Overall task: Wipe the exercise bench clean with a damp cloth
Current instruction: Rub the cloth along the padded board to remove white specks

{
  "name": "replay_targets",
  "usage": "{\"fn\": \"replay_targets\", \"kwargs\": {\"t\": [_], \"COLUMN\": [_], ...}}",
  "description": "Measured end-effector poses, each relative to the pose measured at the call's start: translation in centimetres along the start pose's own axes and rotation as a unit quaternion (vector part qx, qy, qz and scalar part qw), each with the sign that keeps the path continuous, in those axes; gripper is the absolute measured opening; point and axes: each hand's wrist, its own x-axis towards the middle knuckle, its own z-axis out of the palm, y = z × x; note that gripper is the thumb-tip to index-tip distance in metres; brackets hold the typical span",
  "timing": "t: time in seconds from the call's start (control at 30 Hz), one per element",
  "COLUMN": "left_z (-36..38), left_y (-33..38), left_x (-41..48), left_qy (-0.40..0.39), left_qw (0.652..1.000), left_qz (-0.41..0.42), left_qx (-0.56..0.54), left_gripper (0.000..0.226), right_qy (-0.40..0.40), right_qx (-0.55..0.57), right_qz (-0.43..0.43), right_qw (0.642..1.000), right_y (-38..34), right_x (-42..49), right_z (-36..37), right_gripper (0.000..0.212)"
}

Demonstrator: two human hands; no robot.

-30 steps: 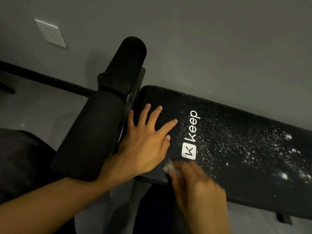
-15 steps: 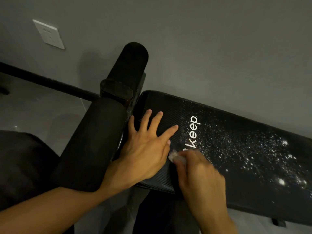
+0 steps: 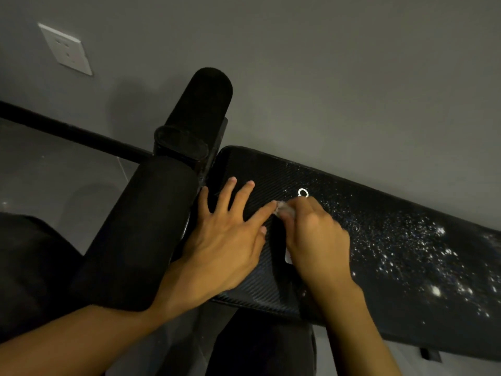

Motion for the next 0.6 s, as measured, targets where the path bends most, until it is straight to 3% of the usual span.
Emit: {"fn": "replay_targets", "kwargs": {"t": [0.27, 0.47, 0.6], "left_z": [-0.1, -0.4, -0.2], "left_y": [0.1, -0.1, 0.0], "left_x": [0.1, -0.2, -0.1], "left_qy": [-0.003, -0.005, 0.0], "left_qw": [1.0, 1.0, 1.0], "left_qz": [-0.006, -0.009, -0.008], "left_qx": [0.004, 0.009, 0.008], "left_gripper": [0.056, 0.06, 0.059], "right_qy": [-0.03, -0.005, -0.044], "right_qx": [0.045, -0.025, 0.035], "right_qz": [-0.011, -0.011, -0.017], "right_qw": [0.998, 1.0, 0.998], "right_y": [0.6, 0.4, 0.5], "right_x": [-1.6, 3.3, 0.3], "right_z": [-0.8, 0.4, -0.6], "right_gripper": [0.022, 0.024, 0.027]}}
